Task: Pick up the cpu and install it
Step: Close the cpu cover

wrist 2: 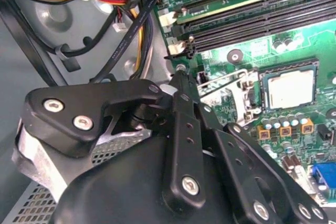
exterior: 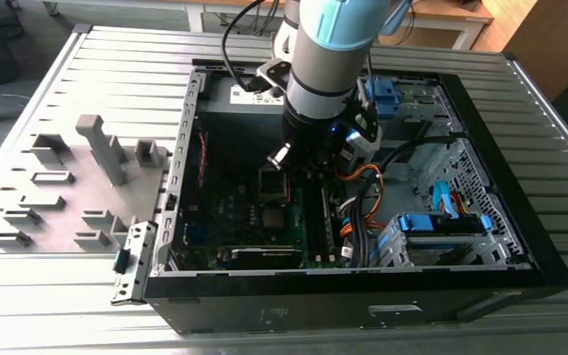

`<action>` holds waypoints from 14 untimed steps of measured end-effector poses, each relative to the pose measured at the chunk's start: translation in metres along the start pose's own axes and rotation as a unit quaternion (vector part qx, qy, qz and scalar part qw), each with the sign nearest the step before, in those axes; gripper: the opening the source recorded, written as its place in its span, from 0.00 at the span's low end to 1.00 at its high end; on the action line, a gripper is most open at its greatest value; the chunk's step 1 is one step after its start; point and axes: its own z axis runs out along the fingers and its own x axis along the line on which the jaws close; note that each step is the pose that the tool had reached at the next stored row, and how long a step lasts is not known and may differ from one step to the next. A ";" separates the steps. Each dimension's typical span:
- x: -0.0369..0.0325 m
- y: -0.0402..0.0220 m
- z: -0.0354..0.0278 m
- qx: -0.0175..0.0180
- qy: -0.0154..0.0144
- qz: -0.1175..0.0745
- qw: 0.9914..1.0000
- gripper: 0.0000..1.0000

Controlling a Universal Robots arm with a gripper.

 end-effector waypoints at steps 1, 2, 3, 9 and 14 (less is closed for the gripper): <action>-0.0001 0.0000 0.0000 0.000 0.000 -0.003 1.000 0.11; 0.0000 0.0000 0.0000 0.000 0.001 -0.007 1.000 0.11; -0.0001 0.0000 0.0002 -0.001 0.001 -0.012 1.000 0.11; 0.0000 -0.0001 0.0006 -0.003 0.005 -0.044 0.999 0.11; -0.0005 -0.0006 0.0008 -0.004 0.008 -0.071 0.997 0.11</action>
